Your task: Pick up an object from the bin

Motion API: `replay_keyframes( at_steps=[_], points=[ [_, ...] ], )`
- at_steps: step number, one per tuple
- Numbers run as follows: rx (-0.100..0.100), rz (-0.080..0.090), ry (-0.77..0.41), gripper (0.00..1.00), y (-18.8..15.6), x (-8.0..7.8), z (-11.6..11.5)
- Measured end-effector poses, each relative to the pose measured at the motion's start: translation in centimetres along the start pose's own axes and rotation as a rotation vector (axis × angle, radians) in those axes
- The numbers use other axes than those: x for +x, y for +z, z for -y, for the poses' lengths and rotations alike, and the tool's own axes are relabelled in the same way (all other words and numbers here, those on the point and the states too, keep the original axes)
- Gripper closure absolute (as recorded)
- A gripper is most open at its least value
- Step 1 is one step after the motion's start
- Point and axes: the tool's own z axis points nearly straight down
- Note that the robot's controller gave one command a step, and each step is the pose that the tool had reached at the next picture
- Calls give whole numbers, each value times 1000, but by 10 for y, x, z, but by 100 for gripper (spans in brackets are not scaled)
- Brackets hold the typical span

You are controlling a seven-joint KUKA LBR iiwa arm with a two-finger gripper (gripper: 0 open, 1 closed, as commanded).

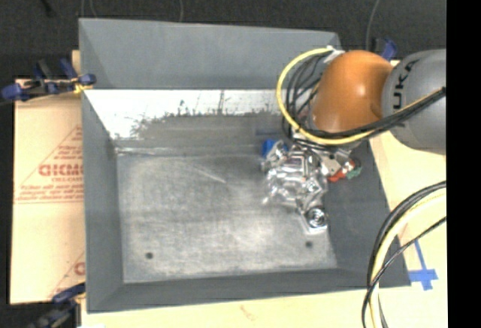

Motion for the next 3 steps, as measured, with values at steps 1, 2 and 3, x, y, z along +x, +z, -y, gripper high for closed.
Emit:
replay_keyframes(
  at_steps=[1,2,3],
  points=[
    [-7,13,-3,100,-2,-7,-6],
    [6,7,40,100,-189,-8,-10],
    [-3,-5,254,100,-119,31,-12]
  ],
)
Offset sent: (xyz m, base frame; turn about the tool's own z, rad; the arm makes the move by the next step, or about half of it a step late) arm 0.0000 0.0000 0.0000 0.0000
